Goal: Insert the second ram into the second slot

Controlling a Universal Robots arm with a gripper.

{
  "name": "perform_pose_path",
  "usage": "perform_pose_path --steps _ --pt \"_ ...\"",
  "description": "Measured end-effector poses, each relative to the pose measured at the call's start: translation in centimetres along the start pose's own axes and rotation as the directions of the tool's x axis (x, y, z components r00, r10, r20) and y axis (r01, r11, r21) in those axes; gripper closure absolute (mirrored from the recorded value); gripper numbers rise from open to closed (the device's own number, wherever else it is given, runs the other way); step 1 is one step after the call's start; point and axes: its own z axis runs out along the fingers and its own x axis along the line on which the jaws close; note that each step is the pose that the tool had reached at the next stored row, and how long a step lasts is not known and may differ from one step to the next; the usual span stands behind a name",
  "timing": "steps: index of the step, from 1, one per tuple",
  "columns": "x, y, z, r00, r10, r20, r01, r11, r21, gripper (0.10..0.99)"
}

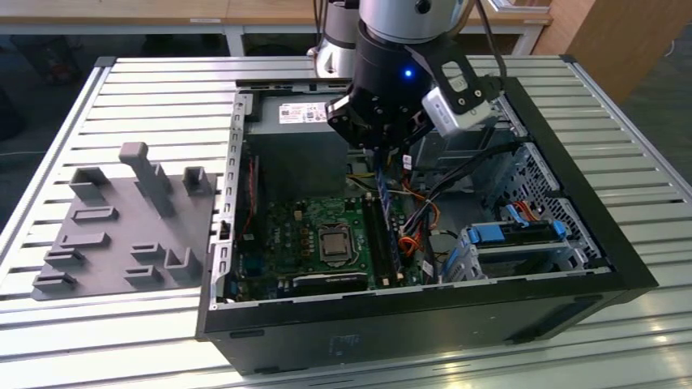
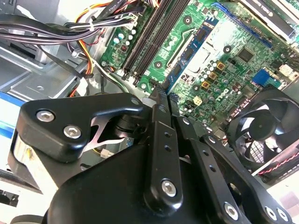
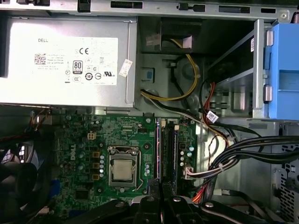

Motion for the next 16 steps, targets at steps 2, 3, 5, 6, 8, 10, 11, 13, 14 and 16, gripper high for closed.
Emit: perform_pose_path --steps 2,3,5,6,8,10,11,13,14,16 --pt "0.00 0.00 0.11 1.0000 0.000 0.0000 0.000 1.0000 0.000 0.953" --pt "0.00 -0.01 0.17 1.0000 0.000 0.0000 0.000 1.0000 0.000 0.953" --pt "0.00 -0.01 0.26 1.0000 0.000 0.0000 0.000 1.0000 0.000 0.953" --pt "0.00 -0.01 0.30 1.0000 0.000 0.0000 0.000 1.0000 0.000 0.953" --pt "0.00 -0.02 0.38 1.0000 0.000 0.0000 0.000 1.0000 0.000 0.953" --pt "0.00 -0.02 0.45 1.0000 0.000 0.0000 0.000 1.0000 0.000 0.953" --pt "0.00 -0.02 0.48 1.0000 0.000 0.0000 0.000 1.0000 0.000 0.953" --pt "0.00 -0.04 0.55 1.0000 0.000 0.0000 0.000 1.0000 0.000 0.953" --pt "0.00 -0.05 0.59 1.0000 0.000 0.0000 0.000 1.0000 0.000 0.953" --pt "0.01 -0.07 0.67 1.0000 0.000 0.0000 0.000 1.0000 0.000 0.953"
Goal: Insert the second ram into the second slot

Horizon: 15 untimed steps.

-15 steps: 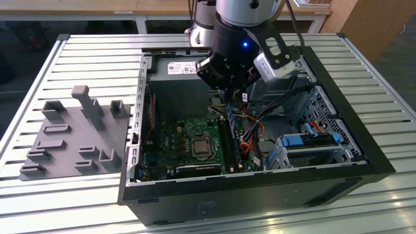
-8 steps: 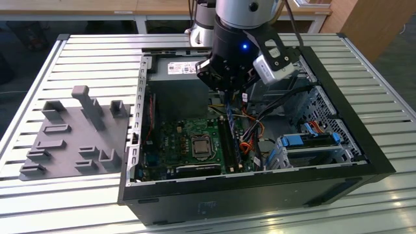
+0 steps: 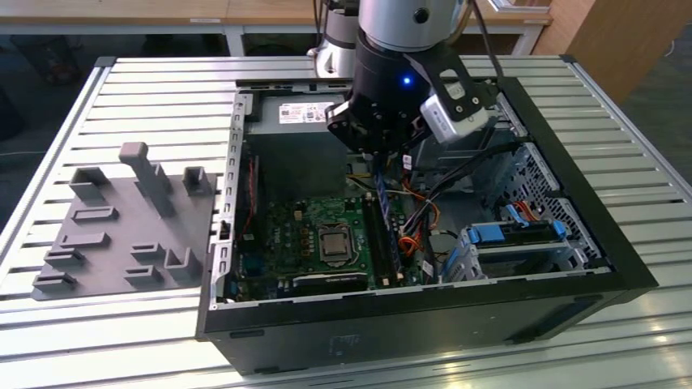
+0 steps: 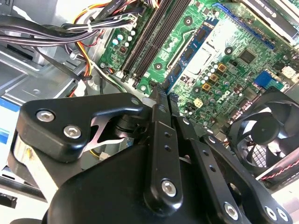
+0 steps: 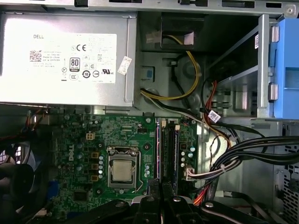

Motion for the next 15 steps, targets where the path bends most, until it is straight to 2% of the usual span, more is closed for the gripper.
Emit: perform_pose_path --steps 15 --pt "0.00 -0.07 0.48 1.0000 0.000 -0.0001 0.000 1.0000 0.000 0.953"
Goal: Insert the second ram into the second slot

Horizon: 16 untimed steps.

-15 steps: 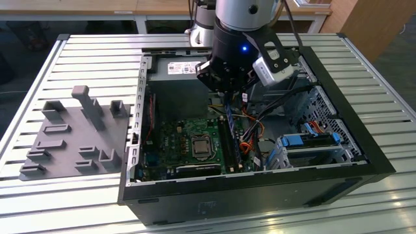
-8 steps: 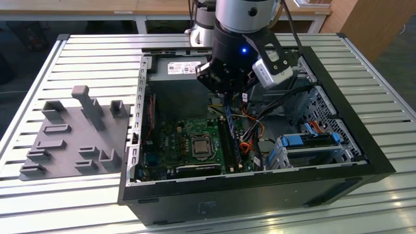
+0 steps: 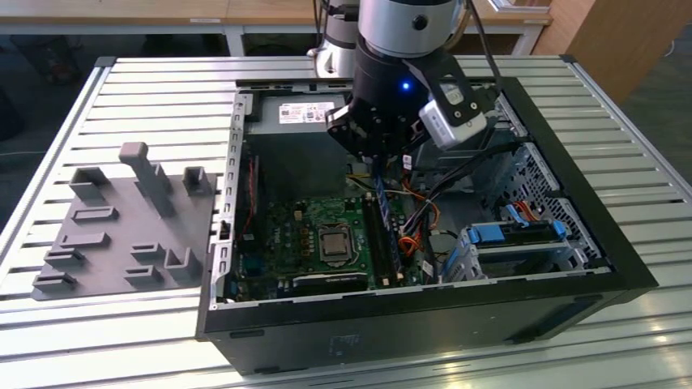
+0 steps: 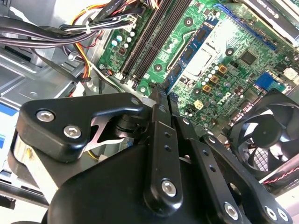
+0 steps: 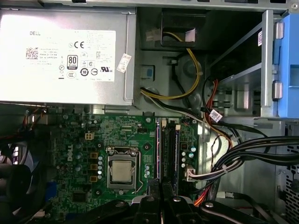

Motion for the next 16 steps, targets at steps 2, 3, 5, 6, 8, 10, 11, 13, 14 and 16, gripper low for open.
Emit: perform_pose_path --steps 2,3,5,6,8,10,11,13,14,16 --pt "0.00 0.00 0.04 1.0000 0.000 0.0000 0.000 1.0000 0.000 0.953" --pt "0.00 -0.01 0.06 1.0000 0.000 0.0000 0.000 1.0000 0.000 0.953" --pt "0.00 -0.01 0.10 1.0000 0.000 0.0000 0.000 1.0000 0.000 0.953" --pt "0.00 -0.01 0.12 1.0000 0.000 0.0000 0.000 1.0000 0.000 0.953" --pt "0.00 -0.01 0.15 1.0000 0.000 0.0000 0.000 1.0000 0.000 0.953" --pt "0.00 -0.01 0.19 1.0000 0.000 -0.0001 0.000 1.0000 0.000 0.953" --pt "0.00 -0.01 0.22 1.0000 0.000 0.0000 0.000 1.0000 0.000 0.953" --pt "0.00 -0.01 0.27 1.0000 0.000 0.0000 0.000 1.0000 0.000 0.953" --pt "0.00 -0.01 0.31 1.0000 0.000 0.0000 0.000 1.0000 0.000 0.953" --pt "0.00 -0.02 0.39 1.0000 0.000 0.0000 0.000 1.0000 0.000 0.953"
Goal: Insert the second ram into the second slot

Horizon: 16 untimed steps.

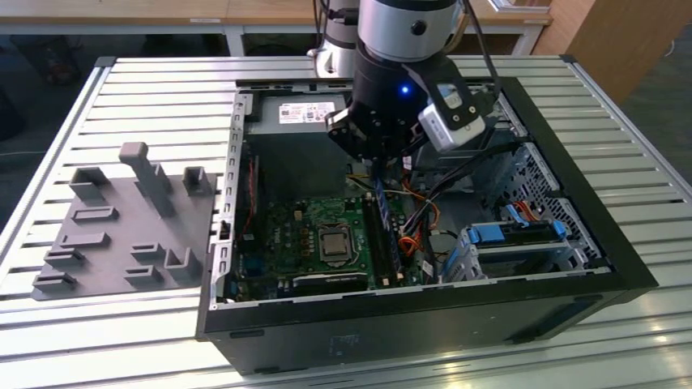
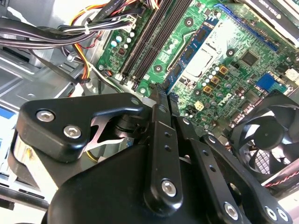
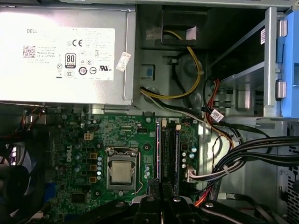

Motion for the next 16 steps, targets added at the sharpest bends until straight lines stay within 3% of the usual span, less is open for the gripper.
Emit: perform_pose_path --steps 16 --pt "0.01 -0.05 1.00 1.0000 0.001 0.0000 -0.001 1.0000 0.000 0.953"
